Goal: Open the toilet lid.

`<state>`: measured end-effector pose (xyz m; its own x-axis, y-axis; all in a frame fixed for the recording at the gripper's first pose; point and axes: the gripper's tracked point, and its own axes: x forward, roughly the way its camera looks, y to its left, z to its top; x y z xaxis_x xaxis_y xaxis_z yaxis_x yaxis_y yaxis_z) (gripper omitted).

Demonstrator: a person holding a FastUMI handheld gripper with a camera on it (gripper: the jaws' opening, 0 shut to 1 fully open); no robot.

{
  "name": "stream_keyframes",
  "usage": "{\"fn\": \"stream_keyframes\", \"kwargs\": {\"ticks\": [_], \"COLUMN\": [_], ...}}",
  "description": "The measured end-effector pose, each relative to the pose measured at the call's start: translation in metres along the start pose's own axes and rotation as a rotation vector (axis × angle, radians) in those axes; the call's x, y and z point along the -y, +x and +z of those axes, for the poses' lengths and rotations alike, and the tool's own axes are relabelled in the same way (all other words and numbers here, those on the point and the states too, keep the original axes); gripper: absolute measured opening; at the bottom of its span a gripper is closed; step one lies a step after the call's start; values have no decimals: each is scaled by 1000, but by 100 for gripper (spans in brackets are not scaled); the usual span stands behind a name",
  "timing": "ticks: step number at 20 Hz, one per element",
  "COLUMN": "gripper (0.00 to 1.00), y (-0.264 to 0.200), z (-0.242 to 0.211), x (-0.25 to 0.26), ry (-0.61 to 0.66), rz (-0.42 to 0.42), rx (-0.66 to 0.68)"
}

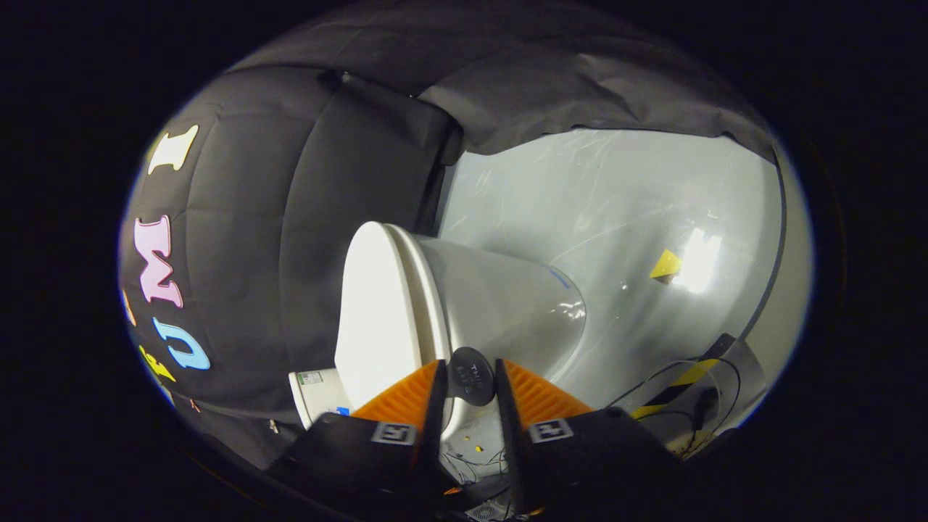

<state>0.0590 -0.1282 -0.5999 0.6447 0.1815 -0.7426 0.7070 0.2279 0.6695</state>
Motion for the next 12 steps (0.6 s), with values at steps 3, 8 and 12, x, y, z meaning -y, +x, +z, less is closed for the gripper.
{"fn": "stream_keyframes", "kwargs": {"ticks": [3,8,12], "gripper": [36,16,15], "y": [0,-1,-7], "z": [-2,-2,0], "x": [-3,-2,-13], "ry": [20,27,-9], "rz": [45,68,108], "rx": [-5,3,23]}}
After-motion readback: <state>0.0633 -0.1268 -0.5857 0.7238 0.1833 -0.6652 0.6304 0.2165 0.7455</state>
